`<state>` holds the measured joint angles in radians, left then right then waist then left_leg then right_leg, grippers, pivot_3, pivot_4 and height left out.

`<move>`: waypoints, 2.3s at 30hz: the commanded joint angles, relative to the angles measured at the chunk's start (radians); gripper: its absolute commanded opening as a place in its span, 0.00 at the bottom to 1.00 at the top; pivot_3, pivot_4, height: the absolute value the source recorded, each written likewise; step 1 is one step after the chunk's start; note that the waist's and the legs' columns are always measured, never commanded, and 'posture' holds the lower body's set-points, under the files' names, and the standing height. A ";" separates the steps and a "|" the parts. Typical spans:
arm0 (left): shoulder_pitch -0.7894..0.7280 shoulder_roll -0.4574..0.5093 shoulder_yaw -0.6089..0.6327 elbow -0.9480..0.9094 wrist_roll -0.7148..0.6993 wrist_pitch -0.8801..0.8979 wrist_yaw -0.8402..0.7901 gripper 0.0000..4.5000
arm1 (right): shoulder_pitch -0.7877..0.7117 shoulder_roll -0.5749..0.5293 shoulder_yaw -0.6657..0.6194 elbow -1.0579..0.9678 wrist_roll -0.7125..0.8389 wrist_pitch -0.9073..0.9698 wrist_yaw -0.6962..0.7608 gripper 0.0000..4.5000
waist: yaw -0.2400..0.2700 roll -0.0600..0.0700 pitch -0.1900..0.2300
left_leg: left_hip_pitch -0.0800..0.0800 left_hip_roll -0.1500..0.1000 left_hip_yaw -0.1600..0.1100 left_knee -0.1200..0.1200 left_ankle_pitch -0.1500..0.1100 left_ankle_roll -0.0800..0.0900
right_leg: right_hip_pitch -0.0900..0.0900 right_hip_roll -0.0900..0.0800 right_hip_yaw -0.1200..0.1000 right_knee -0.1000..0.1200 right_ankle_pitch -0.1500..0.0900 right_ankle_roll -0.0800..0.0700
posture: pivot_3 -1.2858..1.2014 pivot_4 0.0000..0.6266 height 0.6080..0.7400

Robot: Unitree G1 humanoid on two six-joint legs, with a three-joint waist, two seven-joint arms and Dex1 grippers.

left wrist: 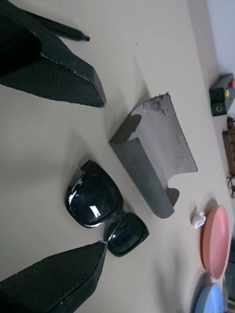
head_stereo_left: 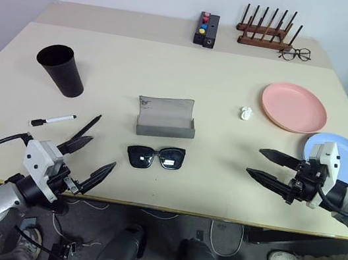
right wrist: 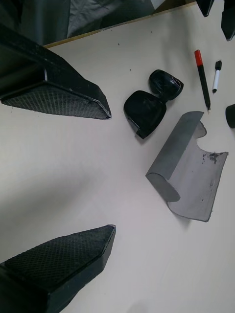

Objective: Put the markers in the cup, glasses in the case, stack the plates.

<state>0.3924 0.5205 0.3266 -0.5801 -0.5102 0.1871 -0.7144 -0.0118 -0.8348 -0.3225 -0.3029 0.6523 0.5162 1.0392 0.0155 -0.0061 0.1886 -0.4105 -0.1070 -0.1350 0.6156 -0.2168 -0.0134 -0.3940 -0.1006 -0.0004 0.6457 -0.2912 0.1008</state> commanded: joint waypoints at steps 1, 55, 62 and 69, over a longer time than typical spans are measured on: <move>-0.010 0.009 0.002 -0.019 -0.005 0.000 0.006 1.00 | 0.009 -0.001 -0.024 -0.026 0.018 -0.013 0.008 0.77 | 0.000 0.000 0.000 | 0.000 0.000 0.000 0.000 0.000 0.000 | 0.000 0.000 0.000 0.000 0.000 0.000 | 0.52 0.24 1.00; -0.439 0.246 -0.051 0.192 -0.022 0.672 0.288 1.00 | -0.608 0.232 0.430 0.524 -0.290 -0.435 0.335 0.77 | -0.008 -0.001 0.000 | 0.000 0.000 -0.001 -0.002 0.001 -0.003 | -0.004 0.003 0.000 0.004 0.004 0.004 | 0.52 0.24 1.00; -0.542 0.241 -0.091 0.311 -0.015 0.786 0.289 1.00 | -0.612 0.238 0.417 0.537 -0.289 -0.442 0.342 0.77 | -0.007 -0.001 0.000 | 0.000 0.000 -0.001 -0.002 0.001 -0.003 | -0.004 0.003 0.001 0.005 0.004 0.004 | 0.52 0.24 1.00; -0.626 0.220 -0.130 0.397 0.024 0.869 0.330 1.00 | -0.613 0.231 0.405 0.517 -0.280 -0.426 0.331 0.77 | -0.006 -0.001 0.000 | 0.000 0.000 -0.001 -0.001 0.001 -0.003 | -0.004 0.003 0.001 0.005 0.005 0.004 | 0.52 0.24 1.00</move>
<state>-0.2269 0.7419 0.2068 -0.2045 -0.5115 1.0404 -0.4003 -0.6027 -0.6006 0.1116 0.2416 0.3578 0.0899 1.3748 0.0095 -0.0070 0.1889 -0.4101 -0.1073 -0.1362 0.6144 -0.2153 -0.0164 -0.3978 -0.0979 0.0001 0.6514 -0.2865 0.1051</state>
